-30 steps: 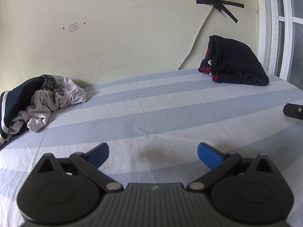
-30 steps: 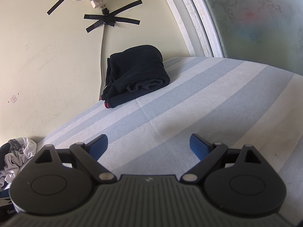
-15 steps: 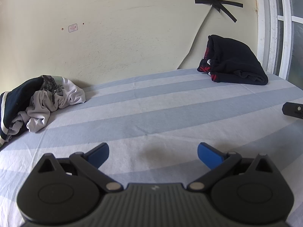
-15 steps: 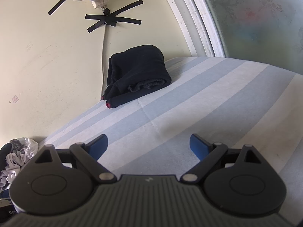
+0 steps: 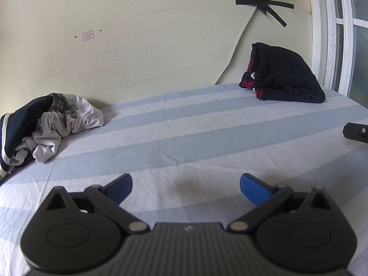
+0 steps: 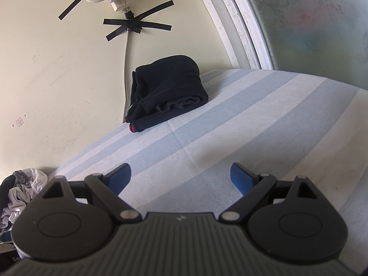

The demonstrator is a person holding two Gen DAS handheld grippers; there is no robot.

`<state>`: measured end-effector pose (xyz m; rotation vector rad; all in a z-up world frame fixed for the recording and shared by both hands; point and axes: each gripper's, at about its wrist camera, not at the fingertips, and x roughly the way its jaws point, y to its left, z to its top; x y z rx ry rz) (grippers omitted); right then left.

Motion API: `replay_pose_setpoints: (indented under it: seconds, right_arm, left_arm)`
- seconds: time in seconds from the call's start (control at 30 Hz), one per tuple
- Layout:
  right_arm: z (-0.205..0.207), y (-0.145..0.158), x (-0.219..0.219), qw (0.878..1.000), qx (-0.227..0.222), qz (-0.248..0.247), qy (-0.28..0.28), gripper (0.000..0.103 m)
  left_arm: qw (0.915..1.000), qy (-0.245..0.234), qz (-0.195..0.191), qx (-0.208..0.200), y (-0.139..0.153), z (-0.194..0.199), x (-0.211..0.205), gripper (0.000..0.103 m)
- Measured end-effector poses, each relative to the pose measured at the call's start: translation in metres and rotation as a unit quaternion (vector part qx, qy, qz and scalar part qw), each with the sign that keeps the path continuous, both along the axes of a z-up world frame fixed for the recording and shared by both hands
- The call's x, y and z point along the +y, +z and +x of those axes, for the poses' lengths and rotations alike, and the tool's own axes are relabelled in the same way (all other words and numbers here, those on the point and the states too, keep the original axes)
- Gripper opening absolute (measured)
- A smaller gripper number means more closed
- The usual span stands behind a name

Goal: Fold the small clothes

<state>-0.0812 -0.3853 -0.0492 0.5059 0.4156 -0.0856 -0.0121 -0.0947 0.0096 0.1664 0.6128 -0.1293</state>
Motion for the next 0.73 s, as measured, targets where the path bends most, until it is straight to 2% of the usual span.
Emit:
replay_pose_setpoints:
  seconds: [0.73]
  right_arm:
    - [-0.0003,0.0002,-0.0019,1.0,-0.001,0.002,0.001,0.095]
  left_arm:
    - [0.9999,-0.011,0.0,-0.01,0.0023,-0.0028,-0.0006,0.103]
